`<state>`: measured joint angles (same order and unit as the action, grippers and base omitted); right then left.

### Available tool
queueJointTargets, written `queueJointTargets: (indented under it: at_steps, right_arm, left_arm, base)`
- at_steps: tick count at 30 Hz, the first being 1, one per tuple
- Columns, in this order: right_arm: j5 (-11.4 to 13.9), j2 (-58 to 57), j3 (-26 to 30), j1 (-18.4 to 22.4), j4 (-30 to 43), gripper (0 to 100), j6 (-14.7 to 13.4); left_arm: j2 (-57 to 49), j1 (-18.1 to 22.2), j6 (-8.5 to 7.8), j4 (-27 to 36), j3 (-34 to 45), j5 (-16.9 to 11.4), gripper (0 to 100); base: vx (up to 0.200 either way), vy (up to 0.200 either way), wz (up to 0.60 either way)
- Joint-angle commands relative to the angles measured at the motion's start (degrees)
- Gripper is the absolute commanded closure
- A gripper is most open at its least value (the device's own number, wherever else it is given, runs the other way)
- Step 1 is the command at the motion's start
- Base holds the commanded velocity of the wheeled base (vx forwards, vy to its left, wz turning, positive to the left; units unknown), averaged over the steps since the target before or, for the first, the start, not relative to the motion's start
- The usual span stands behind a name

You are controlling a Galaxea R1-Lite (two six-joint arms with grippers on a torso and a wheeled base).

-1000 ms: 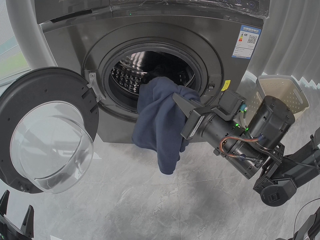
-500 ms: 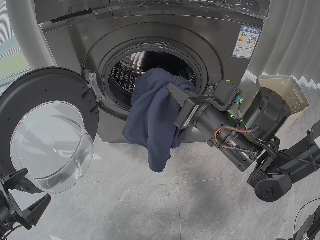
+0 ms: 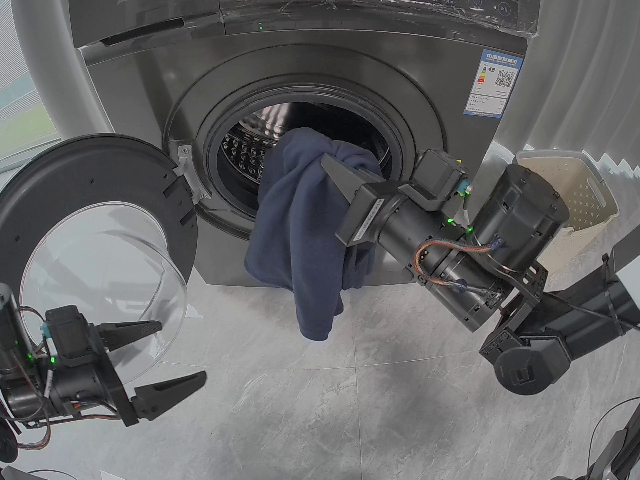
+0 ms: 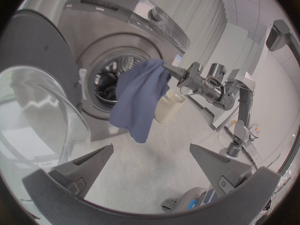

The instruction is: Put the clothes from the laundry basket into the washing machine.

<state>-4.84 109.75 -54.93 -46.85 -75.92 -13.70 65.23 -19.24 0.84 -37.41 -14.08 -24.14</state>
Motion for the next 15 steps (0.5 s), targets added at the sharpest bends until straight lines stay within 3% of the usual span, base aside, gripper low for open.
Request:
queueJointTargets:
  at_steps: [1,15]
  right_arm:
    - [0.5,0.6,-1.7,-0.3,0.0,100,0.0]
    - [-0.2,0.6,-1.1,-0.6,-0.2,100,-0.3]
  left_arm:
    - [10.7,-4.1,0.3,-2.8,-1.6,-0.1,0]
    - [26.0,-6.0,0.57,-13.9,-3.9,-0.1,0]
  base:
    - [0.0,0.0,0.0]
    - [0.0,0.0,0.0]
